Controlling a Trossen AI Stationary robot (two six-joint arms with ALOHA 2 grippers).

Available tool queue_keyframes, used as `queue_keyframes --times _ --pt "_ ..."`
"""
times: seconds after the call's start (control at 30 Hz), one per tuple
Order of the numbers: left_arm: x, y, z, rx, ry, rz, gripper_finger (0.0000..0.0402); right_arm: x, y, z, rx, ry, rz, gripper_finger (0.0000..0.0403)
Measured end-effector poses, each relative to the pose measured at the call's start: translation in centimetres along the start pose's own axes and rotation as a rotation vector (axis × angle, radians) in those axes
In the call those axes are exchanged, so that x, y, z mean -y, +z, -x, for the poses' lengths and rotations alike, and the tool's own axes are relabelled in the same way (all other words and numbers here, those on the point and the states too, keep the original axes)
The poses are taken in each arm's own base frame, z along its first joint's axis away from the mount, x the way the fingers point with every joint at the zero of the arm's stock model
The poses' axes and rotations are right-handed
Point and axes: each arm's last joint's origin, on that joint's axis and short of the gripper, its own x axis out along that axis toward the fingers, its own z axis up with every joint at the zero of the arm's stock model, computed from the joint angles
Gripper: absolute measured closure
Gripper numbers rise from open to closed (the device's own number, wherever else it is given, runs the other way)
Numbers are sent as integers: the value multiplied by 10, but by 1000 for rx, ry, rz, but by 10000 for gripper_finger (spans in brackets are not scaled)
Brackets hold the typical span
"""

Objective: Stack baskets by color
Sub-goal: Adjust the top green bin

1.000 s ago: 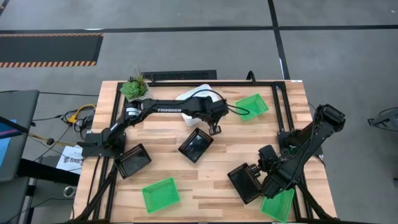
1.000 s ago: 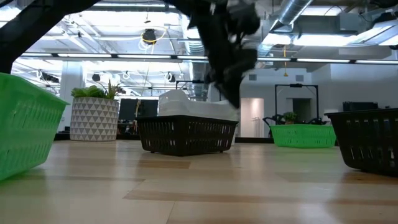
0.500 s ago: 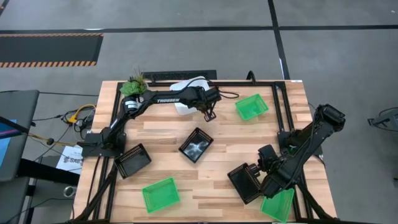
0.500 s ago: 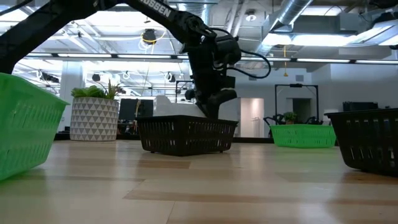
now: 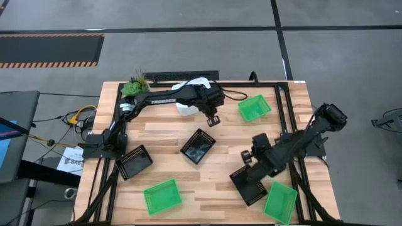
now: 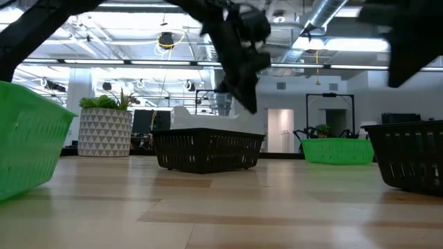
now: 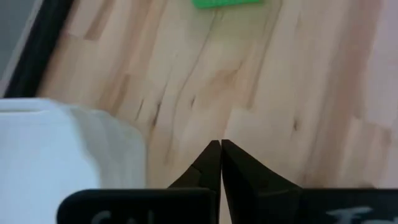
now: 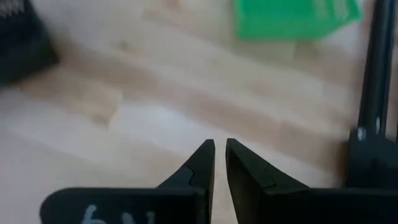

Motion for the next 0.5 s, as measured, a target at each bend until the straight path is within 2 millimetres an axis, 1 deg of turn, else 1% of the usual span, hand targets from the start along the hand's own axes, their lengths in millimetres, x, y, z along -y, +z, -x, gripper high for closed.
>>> queue_keyframes --times 0.13,0.23,0.37,0.5 --pt "-2 -4 44 -1 54 -47 401 -3 22 -13 95 -38 -53 340" --pt "-7 -6 87 57 140 -42 401 -4 41 -26 128 -89 -69 340" --pt "-15 -16 154 173 227 -27 401 -1 69 -47 123 -180 -58 340" --pt "-22 -37 227 314 290 4 401 5 99 -69 127 -261 -35 340"
